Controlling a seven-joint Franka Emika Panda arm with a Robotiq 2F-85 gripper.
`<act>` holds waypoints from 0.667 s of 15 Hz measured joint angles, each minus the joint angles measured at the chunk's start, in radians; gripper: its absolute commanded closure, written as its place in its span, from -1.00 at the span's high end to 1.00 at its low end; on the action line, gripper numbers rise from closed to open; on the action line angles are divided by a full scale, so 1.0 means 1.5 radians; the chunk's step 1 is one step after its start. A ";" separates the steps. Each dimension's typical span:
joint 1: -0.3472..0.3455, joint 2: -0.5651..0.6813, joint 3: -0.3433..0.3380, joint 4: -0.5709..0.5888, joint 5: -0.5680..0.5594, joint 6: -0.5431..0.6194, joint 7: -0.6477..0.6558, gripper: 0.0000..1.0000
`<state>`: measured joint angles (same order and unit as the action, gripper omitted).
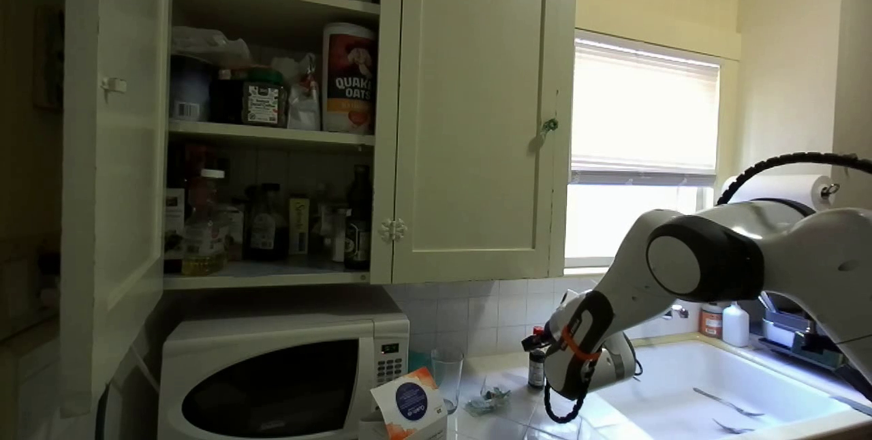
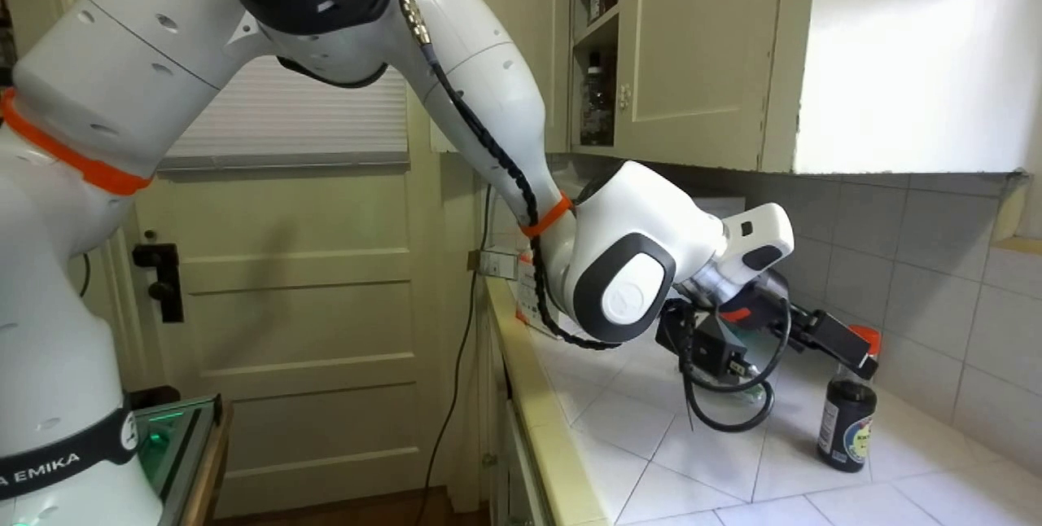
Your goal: Put the soy sauce bottle on the bottom shelf.
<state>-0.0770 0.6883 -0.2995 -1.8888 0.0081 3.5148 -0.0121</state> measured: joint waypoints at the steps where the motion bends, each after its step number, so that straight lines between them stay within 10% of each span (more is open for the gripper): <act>1: -0.004 0.004 0.005 0.009 0.000 0.000 0.000 0.95; 10: -0.043 0.031 0.039 0.067 0.000 -0.014 0.001 0.92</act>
<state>-0.1415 0.7346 -0.2416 -1.7880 0.0083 3.4931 -0.0114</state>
